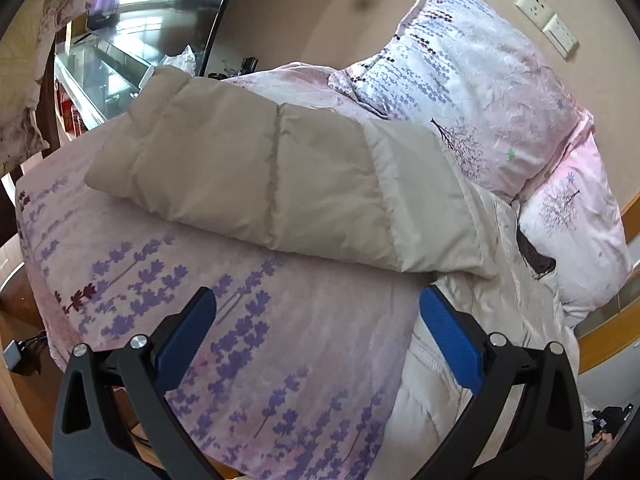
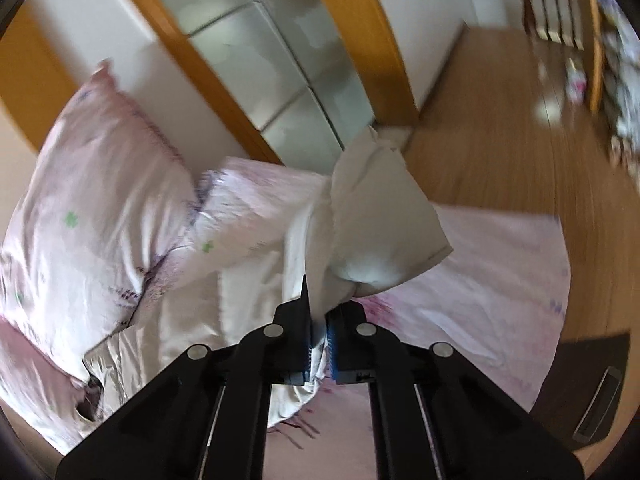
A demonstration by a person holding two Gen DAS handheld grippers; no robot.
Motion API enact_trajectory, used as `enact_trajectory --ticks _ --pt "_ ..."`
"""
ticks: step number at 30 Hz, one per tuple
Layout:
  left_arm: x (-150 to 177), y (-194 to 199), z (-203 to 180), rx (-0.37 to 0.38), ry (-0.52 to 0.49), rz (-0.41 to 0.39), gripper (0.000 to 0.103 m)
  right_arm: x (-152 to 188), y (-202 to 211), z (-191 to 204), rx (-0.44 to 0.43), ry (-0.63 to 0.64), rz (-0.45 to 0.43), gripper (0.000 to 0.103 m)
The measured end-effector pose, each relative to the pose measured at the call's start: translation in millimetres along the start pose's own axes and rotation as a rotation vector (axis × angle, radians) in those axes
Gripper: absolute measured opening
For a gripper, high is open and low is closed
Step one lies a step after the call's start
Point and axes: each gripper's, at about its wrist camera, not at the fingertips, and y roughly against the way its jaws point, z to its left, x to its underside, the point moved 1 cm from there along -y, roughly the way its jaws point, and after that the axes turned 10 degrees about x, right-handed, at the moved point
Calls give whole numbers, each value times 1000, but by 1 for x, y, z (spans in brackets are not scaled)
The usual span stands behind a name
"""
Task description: Fold large clothes
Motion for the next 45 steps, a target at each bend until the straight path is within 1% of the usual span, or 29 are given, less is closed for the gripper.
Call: enact_trajectory --ticks 4,6,7,11,13,16,18,20,23,26,28,29,31,33,34,36,37,39,40,41,42,43,44,45 --pt "-2 -1 0 -19 -19 -29 101 0 28 44 -17 114 -81 6" --pt "-3 2 -1 -29 -41 -52 101 2 46 78 -50 185 -124 6" --pt "-4 2 -1 -32 -42 -54 101 3 51 87 -63 205 -134 6" --pt "-8 4 3 -29 -42 -73 101 22 90 154 -178 358 -189 6" --pt "-8 7 2 -30 -58 -101 101 37 107 188 -240 438 -209 6" --pt "-8 11 3 -24 -65 -123 101 67 128 240 -339 558 -210 6" --pt "-9 12 6 -4 -50 -102 101 93 138 272 -404 633 -193 6" --pt "-10 11 10 20 -24 -72 101 118 144 298 -462 695 -155 6" --pt "-10 8 15 24 7 -45 101 155 143 334 -517 766 -91 6" --pt "-11 8 19 24 17 -44 101 193 135 357 -519 844 -43 6" --pt "-12 9 20 18 21 -49 101 233 124 371 -484 921 -4 6" --pt "-12 9 21 17 23 -51 101 243 117 374 -468 942 4 6" --pt "-14 10 22 20 28 -58 101 278 102 381 -413 1033 52 7" --pt "-16 10 23 26 38 -63 101 301 93 380 -367 1107 84 10" --pt "-16 10 24 29 41 -62 101 314 89 380 -334 1153 92 12" --pt "-18 9 25 31 49 -56 101 337 86 379 -276 1254 67 15" --pt "-19 8 25 30 52 -54 101 349 87 377 -249 1314 37 19" --pt "-20 8 25 33 59 -51 101 359 90 375 -231 1380 28 45" --pt "-20 8 26 33 64 -50 101 362 92 373 -243 1402 42 73" --pt "-21 7 28 36 71 -47 101 366 99 370 -268 1429 41 79" --pt "-21 7 29 37 81 -44 101 368 107 369 -283 1453 12 79" --pt "-21 6 31 39 91 -41 101 370 119 366 -303 1481 -36 75" --pt "-21 6 33 42 99 -40 101 367 126 364 -334 1478 -47 64" --pt "-21 5 35 45 113 -38 101 361 132 364 -374 1447 -35 58"
